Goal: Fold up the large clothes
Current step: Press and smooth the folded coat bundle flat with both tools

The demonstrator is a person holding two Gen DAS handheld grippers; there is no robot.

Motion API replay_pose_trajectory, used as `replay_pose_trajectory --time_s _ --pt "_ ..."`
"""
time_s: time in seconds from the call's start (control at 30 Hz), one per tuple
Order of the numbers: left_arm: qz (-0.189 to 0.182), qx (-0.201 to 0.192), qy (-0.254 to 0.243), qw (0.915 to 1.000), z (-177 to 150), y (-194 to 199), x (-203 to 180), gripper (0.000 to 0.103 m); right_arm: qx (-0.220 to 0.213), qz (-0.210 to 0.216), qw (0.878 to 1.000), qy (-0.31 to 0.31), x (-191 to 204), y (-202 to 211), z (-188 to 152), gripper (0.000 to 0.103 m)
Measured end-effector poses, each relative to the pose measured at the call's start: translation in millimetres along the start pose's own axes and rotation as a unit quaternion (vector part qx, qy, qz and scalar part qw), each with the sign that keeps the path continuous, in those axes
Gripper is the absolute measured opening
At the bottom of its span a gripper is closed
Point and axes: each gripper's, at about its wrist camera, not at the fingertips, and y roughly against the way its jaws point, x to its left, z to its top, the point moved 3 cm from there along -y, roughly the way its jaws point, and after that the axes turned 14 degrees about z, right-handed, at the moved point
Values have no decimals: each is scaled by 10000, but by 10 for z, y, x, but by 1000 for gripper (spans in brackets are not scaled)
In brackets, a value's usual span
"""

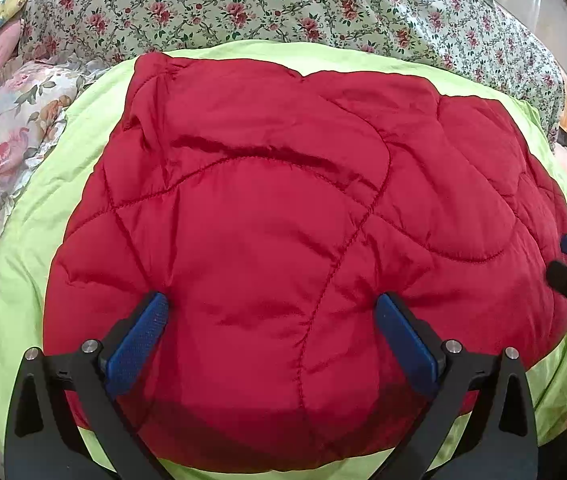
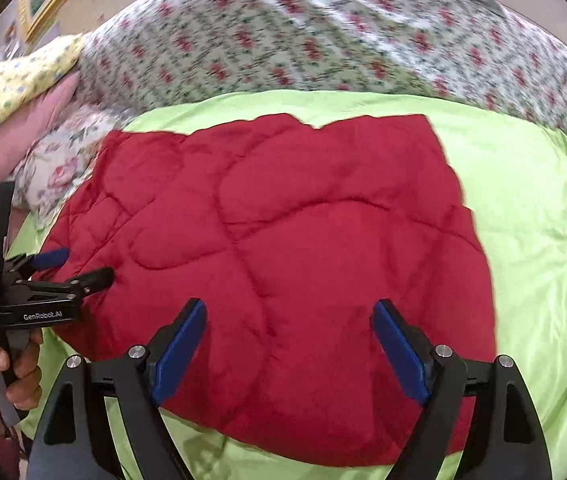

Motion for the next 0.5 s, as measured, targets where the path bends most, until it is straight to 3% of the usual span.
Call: replay_pose_trajectory --time_s 0.13,0.3,0.5 --pt "-2 16 -11 10000 5 1 5 103 297 -255 9992 88 -65 -260 27 88" --pt "1 11 -10 10000 9 0 2 103 267 -390 9988 -92 -316 -443 143 89" --pt "2 17 -9 10000 21 0 3 103 244 -433 9987 -120 -354 -513 214 90"
